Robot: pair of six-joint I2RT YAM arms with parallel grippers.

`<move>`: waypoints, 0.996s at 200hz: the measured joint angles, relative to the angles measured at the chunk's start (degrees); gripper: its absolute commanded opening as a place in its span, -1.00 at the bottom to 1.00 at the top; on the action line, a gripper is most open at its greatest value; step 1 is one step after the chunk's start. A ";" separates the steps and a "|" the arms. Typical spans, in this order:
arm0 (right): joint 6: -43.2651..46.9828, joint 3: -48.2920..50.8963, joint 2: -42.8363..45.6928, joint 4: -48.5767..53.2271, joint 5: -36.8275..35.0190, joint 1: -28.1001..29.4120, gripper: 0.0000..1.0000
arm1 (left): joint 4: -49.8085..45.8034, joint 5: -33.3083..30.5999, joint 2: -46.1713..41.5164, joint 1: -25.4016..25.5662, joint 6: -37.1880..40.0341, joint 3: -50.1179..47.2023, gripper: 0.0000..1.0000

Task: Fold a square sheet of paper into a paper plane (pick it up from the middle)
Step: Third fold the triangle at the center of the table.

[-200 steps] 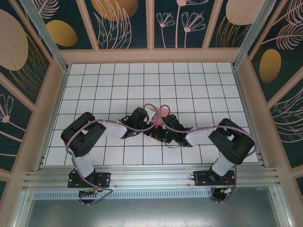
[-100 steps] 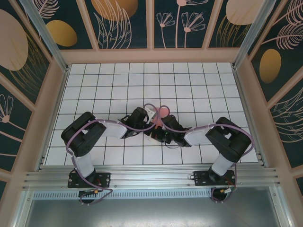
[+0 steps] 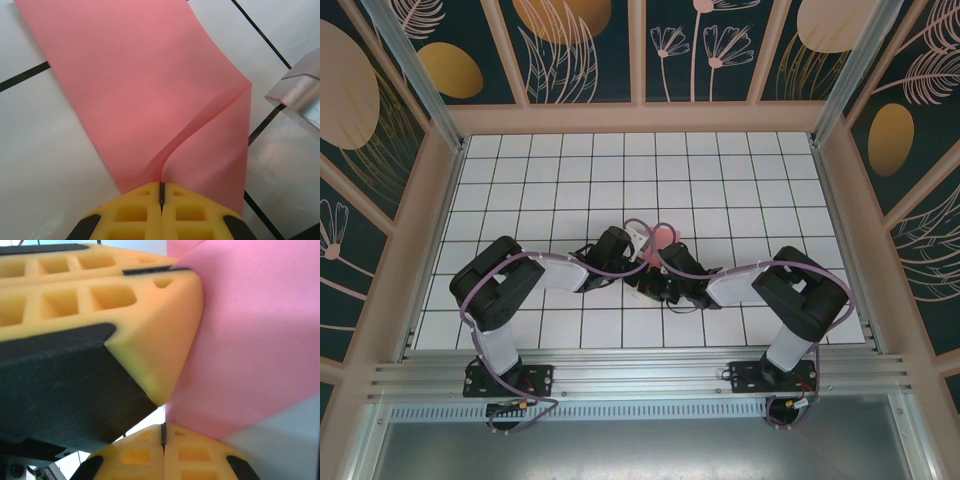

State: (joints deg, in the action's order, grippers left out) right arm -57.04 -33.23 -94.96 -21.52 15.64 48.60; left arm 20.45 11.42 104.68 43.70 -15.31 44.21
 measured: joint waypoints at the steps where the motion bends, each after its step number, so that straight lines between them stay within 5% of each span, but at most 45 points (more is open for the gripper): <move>1: 0.07 -0.02 0.07 0.15 -0.09 -0.02 -0.93 | 0.00 0.00 0.00 0.00 -0.02 0.00 -1.00; 63: 4.15 -0.15 10.14 6.88 -3.19 -9.84 -0.93 | -0.04 -0.02 0.04 0.00 -0.02 0.13 -1.00; 199: 7.15 -4.50 -1.18 6.45 0.83 -12.63 -0.93 | -0.96 -0.02 0.87 0.00 0.00 1.51 -1.00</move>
State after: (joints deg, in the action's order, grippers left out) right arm -49.89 -37.74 -96.14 -15.07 16.47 35.97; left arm 19.49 11.40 105.56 43.70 -15.31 45.71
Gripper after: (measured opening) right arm 0.066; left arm 0.050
